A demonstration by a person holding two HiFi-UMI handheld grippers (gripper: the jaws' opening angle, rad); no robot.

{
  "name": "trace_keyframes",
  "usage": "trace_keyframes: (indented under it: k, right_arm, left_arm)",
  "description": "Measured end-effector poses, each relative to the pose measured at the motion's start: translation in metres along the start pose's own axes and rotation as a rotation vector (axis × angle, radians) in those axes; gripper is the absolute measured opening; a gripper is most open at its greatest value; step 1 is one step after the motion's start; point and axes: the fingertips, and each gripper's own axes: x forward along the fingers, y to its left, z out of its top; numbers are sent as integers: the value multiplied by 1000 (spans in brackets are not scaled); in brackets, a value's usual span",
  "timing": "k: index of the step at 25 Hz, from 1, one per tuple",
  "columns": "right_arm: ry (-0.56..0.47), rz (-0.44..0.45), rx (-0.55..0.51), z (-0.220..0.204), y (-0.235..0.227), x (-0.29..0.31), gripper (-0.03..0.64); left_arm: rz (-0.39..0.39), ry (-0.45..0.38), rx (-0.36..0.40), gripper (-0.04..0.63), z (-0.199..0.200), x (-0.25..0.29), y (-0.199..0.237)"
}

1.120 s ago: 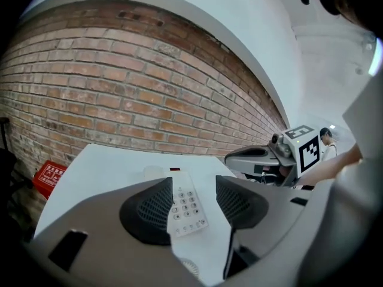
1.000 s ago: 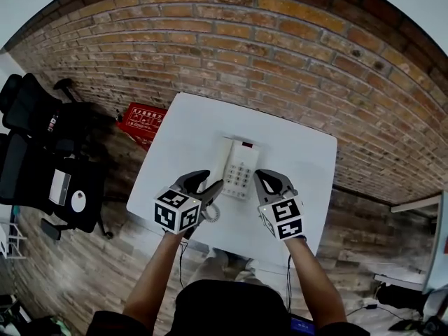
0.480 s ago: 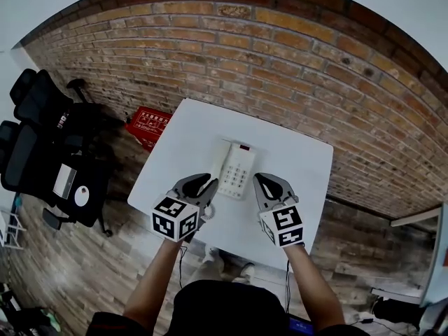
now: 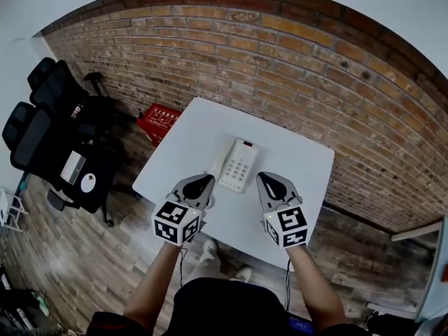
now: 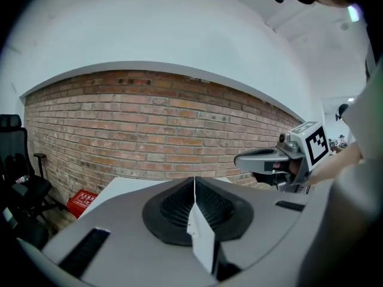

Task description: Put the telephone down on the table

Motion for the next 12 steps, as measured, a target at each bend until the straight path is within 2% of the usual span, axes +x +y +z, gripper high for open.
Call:
trace_keyframes:
  k: [8,12]
  right_arm:
    - [-49,34,-6,8,14,-36,12]
    - [-76,56,-3,12,24,-48,12]
  left_arm:
    - [53,-64,12,9,3,-33,-31]
    - [56,-107,10,9,9,-47,-45]
